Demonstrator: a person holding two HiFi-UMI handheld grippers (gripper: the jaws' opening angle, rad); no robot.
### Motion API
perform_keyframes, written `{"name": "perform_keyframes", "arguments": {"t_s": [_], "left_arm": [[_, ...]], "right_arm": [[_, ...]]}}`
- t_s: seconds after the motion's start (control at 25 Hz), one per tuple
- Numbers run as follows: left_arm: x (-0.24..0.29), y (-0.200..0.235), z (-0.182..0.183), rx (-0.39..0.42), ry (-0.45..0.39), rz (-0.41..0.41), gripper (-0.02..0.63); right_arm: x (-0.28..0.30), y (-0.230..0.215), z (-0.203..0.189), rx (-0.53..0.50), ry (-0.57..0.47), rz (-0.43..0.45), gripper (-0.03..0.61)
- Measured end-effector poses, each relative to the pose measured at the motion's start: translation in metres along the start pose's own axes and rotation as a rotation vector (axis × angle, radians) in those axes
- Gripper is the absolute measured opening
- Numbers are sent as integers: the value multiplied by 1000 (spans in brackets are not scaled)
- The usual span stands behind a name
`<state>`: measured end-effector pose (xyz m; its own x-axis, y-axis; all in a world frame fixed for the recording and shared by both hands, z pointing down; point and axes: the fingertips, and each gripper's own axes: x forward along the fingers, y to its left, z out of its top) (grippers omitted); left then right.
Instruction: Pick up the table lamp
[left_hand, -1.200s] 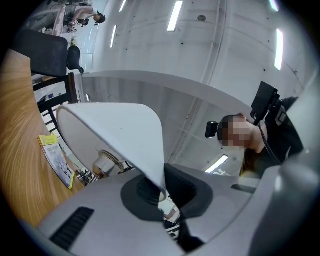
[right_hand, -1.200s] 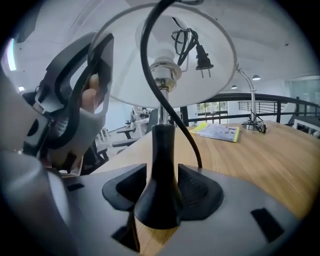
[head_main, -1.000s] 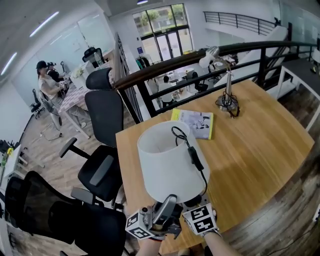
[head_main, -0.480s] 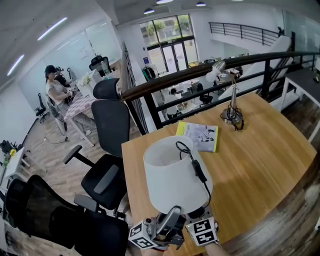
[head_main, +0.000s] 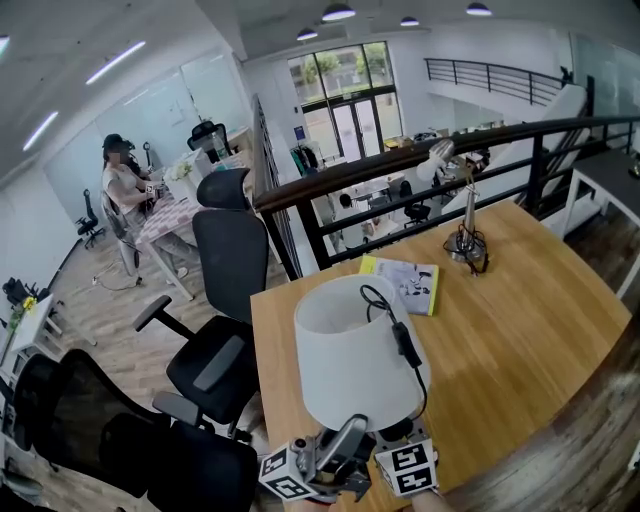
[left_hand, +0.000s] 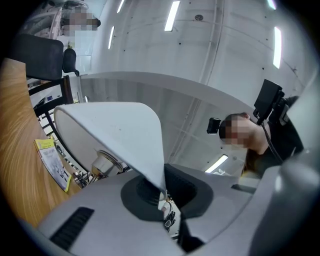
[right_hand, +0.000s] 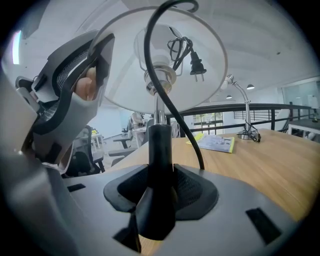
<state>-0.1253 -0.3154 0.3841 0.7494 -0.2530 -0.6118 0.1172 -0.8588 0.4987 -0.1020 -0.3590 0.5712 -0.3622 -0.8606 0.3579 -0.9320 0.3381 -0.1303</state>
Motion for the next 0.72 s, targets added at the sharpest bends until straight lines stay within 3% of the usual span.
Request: {"name": "perform_keyframes", "arguments": {"t_s": [0.72], "left_arm": [[35,-56,23,89,23,-33,11]], "right_arm": [[-43,11,53,3,-66,17,164]]}}
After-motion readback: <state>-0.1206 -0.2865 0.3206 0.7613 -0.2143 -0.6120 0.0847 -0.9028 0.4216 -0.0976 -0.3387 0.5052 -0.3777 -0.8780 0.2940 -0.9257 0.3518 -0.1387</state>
